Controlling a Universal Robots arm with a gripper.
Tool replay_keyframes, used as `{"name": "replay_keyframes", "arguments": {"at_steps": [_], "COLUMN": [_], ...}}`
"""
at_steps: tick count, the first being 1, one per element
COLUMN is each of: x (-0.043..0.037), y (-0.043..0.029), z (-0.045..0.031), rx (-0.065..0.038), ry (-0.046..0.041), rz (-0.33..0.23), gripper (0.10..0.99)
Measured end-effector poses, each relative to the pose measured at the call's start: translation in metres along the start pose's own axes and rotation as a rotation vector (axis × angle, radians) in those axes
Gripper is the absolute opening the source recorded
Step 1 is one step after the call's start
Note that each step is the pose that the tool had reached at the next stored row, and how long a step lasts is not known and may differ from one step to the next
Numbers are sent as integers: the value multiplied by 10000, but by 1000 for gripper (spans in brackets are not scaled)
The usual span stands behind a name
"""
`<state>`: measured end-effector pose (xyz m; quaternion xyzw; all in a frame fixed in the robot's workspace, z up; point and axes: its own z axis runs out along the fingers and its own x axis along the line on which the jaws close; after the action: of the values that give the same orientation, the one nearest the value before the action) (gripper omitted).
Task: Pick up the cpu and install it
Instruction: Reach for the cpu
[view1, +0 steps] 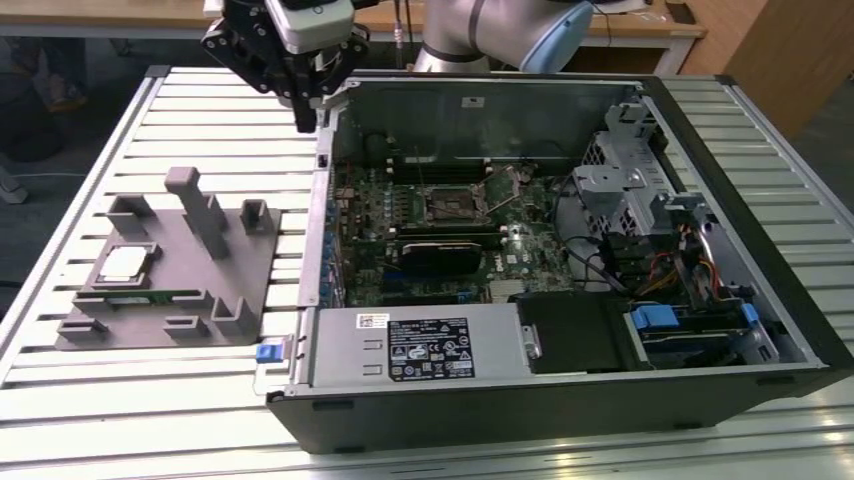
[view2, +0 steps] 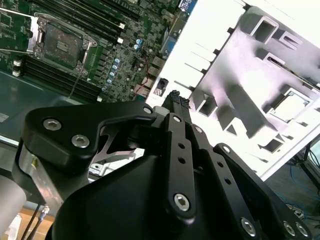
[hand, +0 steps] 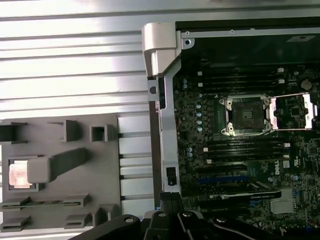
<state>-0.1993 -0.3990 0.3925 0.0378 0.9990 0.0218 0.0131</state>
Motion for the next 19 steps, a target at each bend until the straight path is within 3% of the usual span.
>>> {"name": "replay_keyframes", "arguments": {"at_steps": [19], "x": [192], "y": [-14], "z": [-5], "rx": [-1], "ry": [0], "rz": [0], "gripper": [106]}}
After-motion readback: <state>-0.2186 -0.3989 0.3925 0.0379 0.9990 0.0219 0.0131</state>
